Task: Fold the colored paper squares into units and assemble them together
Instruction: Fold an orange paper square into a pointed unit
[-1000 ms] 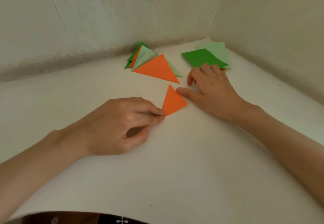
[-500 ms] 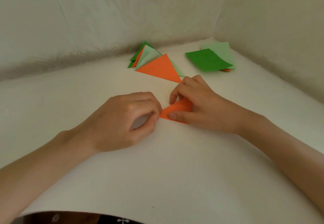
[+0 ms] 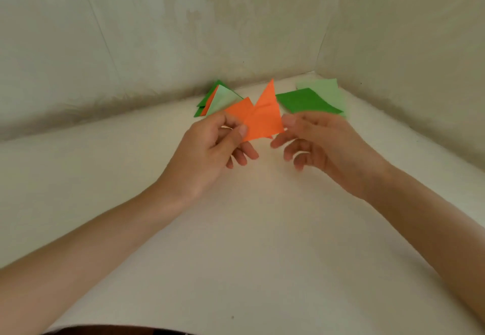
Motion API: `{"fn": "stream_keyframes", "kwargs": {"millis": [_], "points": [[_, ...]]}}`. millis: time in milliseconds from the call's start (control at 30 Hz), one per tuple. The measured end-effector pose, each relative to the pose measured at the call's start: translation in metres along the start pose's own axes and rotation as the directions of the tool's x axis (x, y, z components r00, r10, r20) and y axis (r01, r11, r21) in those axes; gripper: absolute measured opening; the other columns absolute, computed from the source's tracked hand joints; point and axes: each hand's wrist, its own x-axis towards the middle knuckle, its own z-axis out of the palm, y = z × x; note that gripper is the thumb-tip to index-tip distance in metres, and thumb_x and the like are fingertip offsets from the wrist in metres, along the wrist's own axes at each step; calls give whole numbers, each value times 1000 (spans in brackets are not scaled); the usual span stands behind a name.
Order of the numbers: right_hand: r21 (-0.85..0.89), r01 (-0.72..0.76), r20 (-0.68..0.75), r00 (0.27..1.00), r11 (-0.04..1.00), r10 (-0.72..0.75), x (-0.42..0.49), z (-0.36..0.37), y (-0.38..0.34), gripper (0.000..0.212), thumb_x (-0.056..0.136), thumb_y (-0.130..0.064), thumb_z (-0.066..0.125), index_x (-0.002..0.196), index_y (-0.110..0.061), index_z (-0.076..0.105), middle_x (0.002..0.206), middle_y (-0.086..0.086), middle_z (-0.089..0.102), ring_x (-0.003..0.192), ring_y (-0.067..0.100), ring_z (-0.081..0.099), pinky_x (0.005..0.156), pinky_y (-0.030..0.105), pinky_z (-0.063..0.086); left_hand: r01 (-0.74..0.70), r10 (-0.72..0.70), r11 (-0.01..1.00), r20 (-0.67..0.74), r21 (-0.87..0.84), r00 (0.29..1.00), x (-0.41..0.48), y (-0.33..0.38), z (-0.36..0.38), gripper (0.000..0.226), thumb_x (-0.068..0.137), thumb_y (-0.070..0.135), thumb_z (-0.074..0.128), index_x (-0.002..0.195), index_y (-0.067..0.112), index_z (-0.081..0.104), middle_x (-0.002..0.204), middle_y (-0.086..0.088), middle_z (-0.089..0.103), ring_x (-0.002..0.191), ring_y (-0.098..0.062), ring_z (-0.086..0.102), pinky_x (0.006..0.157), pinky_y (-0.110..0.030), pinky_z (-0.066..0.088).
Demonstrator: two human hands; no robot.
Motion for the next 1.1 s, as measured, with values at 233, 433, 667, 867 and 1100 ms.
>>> {"fn": "stream_keyframes", "kwargs": {"millis": [233,433,667,867,1100], "points": [[53,-37,62,997,998,34,-5,13,13,7,83,-7,63,88,-3,64,74,8,67,58,13,59,46,21,46,-32,31,999,110,9,993,-6,-9,7,19,97,14,44,81,8,52,62,2,67,51,-8,54,52,-20,43],[120,-31,34,999,992,27,-7,17,17,9,83,-8,60,77,-3,65,65,9,65,49,12,57,42,20,45,53,-40,994,134,-93,990,-8,-4,5,32,99,19,36,82,2,57,61,-3,67,50,-11,54,48,-21,43],[99,-4,-39,999,995,8,-7,17,18,13,86,-7,60,75,-2,63,62,8,65,47,12,57,43,19,46,181,-156,946,110,-270,982,-8,-3,0,30,98,21,38,86,2,59,67,-12,70,55,-18,61,46,-21,44],[70,4,0,1000,998,-4,-9,20,19,9,85,-7,61,78,-2,65,63,7,66,51,12,59,46,20,48,97,-85,994,180,-58,980,-8,-5,3,14,85,18,59,82,6,63,67,-1,71,56,-9,63,49,-17,43],[-26,-36,44,998,999,37,-6,10,12,12,84,-8,63,76,1,64,64,10,68,51,15,63,49,21,51,136,-118,988,219,-69,969,-6,-4,-2,15,92,5,54,80,3,63,66,-5,70,53,-9,58,50,-18,44]]}}
